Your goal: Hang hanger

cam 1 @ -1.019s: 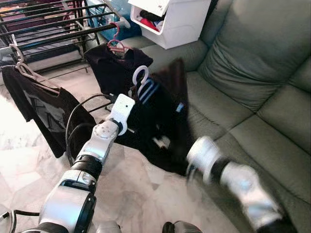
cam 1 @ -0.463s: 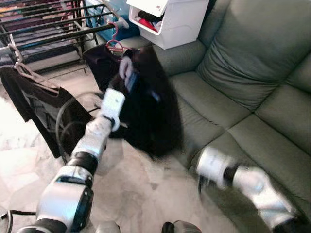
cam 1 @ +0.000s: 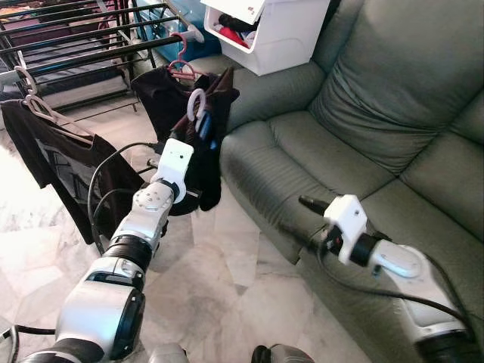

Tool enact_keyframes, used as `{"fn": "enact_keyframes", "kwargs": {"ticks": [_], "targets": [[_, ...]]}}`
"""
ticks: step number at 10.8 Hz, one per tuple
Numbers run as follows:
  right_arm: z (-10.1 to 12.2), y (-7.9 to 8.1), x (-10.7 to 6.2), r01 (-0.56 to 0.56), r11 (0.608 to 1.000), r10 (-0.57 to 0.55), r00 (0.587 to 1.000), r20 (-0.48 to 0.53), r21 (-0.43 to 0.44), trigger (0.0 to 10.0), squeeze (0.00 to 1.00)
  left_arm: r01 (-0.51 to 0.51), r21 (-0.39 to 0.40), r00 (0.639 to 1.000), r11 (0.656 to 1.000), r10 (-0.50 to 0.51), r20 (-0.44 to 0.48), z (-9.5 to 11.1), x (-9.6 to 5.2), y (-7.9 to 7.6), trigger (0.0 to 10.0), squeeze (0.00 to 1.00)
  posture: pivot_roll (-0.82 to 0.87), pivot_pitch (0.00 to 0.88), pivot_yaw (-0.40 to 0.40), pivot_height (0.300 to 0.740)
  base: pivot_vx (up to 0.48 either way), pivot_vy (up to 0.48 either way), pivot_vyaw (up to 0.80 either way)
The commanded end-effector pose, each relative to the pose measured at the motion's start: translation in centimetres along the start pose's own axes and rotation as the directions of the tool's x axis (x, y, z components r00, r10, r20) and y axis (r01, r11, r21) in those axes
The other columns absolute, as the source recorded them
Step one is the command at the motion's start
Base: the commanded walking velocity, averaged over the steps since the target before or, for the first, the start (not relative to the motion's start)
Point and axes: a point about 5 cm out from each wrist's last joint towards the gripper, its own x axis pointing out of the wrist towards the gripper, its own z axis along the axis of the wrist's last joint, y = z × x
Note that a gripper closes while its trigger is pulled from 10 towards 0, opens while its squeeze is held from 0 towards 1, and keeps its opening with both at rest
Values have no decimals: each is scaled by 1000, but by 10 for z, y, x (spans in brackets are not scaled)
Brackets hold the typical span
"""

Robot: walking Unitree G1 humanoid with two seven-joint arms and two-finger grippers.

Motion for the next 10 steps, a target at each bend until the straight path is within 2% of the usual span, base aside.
{"fn": "enact_keyframes", "kwargs": {"ticks": [1,2,3,4,5,6,7,8,9,10], "targets": [[4,-7,-3,-14,994,11,1000,-28,-105,10000,1000,37,73,997,997,-41,64,16,2,3,0,0,-136,0,-38,740,0,0,0],[7,-18,-9,-16,987,8,999,-50,-157,10000,1000,145,206,986,968,-159,52,12,-3,2,0,0,-137,0,-36,740,0,0,0],[9,-23,-12,-15,986,6,999,-53,-168,10000,1000,202,256,976,945,-217,31,7,-6,1,0,0,-137,0,-36,740,0,0,0],[12,-30,-17,-41,979,26,997,-75,-201,10000,1000,308,339,947,889,-322,-17,-1,-14,3,0,0,-137,0,-31,740,0,0,0],[19,-36,-20,-65,971,51,996,-68,-229,10000,1000,414,403,906,816,-410,-99,-14,-24,5,0,0,-135,0,-30,740,0,0,0],[27,-40,-19,-62,969,55,998,-34,-238,10000,1000,481,428,873,765,-464,-151,-23,-31,4,0,0,-133,0,-30,740,0,0,0],[35,-40,-15,-86,966,85,996,-12,-244,10000,1000,553,458,827,696,-527,-197,-33,-40,1,0,0,-132,0,-32,740,0,0,0],[34,-39,-13,-124,957,120,992,-30,-262,10000,1000,558,499,817,663,-544,-191,-34,-44,-1,0,0,-129,0,-33,740,0,0,0],[25,-38,-12,-170,949,155,985,-79,-265,10000,0,566,510,803,648,-574,-162,-27,-44,-4,0,0,-125,0,-36,740,0,0,0],[22,-40,-11,-181,949,163,982,-90,-259,10000,0,562,530,800,635,-581,-153,-25,-43,-5,0,0,-125,0,-36,740,0,0,0]]}}
